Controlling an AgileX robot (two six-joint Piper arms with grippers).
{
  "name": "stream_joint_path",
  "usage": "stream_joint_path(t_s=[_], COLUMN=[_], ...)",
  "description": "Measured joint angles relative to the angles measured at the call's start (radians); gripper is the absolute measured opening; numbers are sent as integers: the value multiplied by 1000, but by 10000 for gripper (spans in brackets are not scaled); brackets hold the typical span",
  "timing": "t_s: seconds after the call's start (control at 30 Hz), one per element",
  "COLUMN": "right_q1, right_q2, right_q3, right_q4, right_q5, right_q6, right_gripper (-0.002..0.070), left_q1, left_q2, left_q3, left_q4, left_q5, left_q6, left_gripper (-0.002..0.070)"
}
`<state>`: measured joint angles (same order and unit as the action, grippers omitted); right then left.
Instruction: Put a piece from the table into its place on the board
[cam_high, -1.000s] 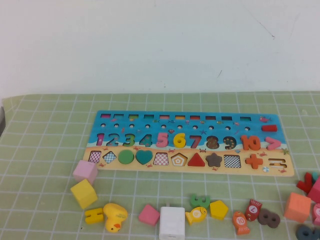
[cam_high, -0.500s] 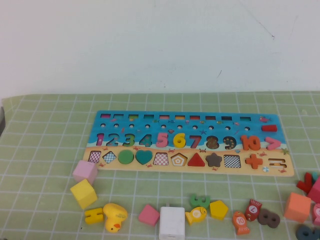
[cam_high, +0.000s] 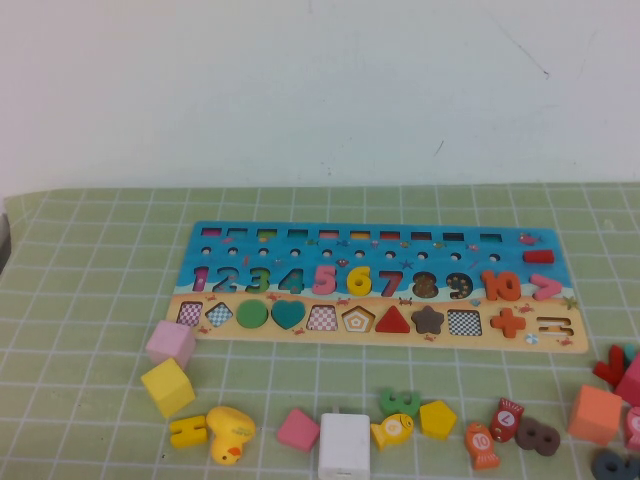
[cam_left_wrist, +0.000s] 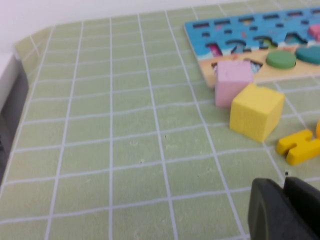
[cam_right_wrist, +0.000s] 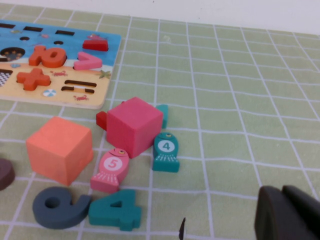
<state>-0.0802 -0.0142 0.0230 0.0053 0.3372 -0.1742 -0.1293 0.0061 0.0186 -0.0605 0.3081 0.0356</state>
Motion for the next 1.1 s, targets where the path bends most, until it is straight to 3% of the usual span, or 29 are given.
stream_joint_path(t_s=[1.1], right_q1=[0], right_q2=[0], right_q3=[0], right_q4=[0], right_q5=[0], right_q6=[0], right_gripper=[-3], left_q1=[0], left_q2=[-19], left_q3=[0], left_q4=[-2], left_q5=[6], left_q6=[9], left_gripper=[27])
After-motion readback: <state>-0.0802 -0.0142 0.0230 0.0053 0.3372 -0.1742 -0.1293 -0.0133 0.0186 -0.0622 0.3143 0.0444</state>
